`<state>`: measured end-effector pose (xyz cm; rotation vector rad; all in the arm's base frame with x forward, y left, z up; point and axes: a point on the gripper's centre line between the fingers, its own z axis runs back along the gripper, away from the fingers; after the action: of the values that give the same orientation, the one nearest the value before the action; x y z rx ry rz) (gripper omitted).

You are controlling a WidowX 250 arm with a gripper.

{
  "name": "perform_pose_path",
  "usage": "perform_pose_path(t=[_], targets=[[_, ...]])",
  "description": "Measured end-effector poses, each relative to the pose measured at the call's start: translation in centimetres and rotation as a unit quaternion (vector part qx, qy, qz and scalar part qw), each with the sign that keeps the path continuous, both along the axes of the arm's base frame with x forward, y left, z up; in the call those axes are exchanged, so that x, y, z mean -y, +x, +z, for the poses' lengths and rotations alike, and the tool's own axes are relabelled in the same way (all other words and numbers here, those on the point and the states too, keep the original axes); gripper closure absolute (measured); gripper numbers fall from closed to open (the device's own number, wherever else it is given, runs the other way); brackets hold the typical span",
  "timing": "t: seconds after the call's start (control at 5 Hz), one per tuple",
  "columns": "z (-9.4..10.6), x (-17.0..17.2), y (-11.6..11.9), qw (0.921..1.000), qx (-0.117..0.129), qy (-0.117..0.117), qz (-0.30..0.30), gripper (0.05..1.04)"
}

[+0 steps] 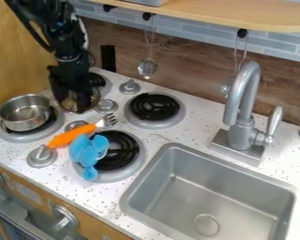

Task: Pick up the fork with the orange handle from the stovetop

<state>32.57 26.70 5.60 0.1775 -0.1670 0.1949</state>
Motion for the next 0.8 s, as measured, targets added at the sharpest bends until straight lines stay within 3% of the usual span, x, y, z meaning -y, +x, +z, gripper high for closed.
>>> perform_pose_path(t=[0.2,0.6,0.8], targets=[[-0.2,-0.8,-0.3,0.9999,0.0,0.009,-0.011,0.082],[-2.8,-2.8,-2.2,0.9992,-0.028,0.004,-0.028,0.082],[-3.0,-3.4,-2.8,0.9987,-0.031,0.006,-0.039,0.082]])
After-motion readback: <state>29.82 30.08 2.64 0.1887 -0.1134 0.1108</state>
